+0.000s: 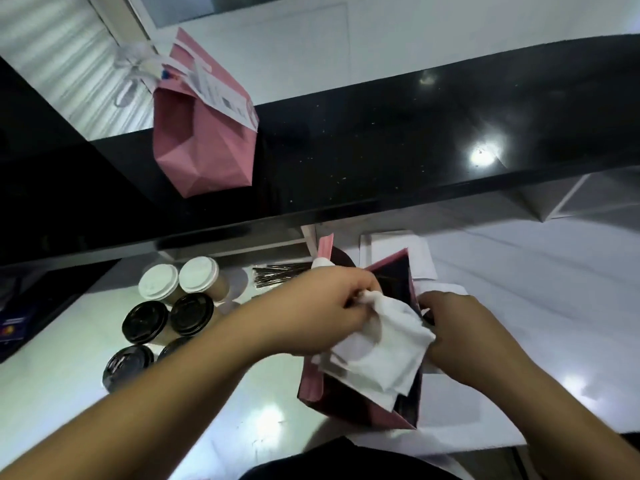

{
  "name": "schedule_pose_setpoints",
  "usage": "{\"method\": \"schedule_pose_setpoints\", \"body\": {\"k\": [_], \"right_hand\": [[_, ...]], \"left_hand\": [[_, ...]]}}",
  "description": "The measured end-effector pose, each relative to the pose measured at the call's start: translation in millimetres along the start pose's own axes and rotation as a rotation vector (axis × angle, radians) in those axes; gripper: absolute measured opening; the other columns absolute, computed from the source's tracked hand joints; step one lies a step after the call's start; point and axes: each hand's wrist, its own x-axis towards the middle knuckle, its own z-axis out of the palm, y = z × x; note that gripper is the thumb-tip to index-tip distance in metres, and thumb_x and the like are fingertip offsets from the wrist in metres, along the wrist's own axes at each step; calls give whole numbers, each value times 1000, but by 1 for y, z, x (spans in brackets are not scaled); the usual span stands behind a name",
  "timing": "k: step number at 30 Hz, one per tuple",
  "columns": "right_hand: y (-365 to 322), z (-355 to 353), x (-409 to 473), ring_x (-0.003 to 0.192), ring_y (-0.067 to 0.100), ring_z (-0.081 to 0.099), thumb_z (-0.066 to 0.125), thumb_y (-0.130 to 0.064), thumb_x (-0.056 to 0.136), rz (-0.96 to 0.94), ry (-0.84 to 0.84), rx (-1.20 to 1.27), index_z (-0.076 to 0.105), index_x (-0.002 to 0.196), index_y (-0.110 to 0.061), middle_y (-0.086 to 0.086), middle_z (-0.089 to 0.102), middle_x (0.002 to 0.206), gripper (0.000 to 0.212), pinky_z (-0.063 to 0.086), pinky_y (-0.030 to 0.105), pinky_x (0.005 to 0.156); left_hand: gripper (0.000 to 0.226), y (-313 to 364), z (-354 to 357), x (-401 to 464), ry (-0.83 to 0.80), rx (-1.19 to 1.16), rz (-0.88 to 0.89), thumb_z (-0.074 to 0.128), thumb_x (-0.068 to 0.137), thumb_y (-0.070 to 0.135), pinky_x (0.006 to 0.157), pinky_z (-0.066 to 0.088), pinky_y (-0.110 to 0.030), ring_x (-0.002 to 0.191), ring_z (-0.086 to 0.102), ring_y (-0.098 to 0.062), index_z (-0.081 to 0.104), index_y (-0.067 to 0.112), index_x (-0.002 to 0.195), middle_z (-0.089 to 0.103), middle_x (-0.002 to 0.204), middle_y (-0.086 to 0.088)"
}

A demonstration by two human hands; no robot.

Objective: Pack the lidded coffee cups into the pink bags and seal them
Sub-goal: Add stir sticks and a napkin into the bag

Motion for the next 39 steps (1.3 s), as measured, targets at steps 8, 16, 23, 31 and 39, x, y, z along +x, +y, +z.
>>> {"method": "schedule_pose_setpoints", "body": {"k": [8,16,23,31,39], "right_hand": [[10,3,-1,56,21,58,49,-42,99,-42,77,-4,53,67,-13,1,61,56,43,37,33,47],[12,3,1,61,24,61,48,-32,99,-52,77,-6,55,73,-11,3,64,61,35,44,37,51],[9,3,1,61,25,61,49,-32,97,-49,90,-7,57,73,-11,4,65,62,33,45,36,52],[6,1,6,64,18,63,52,-52,96,-68,138,-73,68,73,-18,0,69,66,44,52,33,57],[-21,-18,25,63,13,60,58,-48,93,-190,254,-143,61,83,-26,-9,65,68,24,55,34,56]], "left_hand": [[26,18,42,65,-147,585,-183,53,90,-4,51,35,-28,74,55,-21,67,8,108,55,80,-3],[17,-41,73,112,-422,708,-515,49,105,15,83,41,-31,97,50,-23,62,5,100,47,85,-1],[38,-66,85,105,115,467,-423,41,101,16,53,29,-24,80,48,-29,29,21,66,35,67,2],[18,-32,62,76,0,630,-302,56,92,5,67,37,-32,67,55,-21,48,13,78,43,69,-1],[23,-2,51,-30,-104,426,2,51,90,21,86,55,-40,105,62,-25,59,22,112,64,109,0]]}}
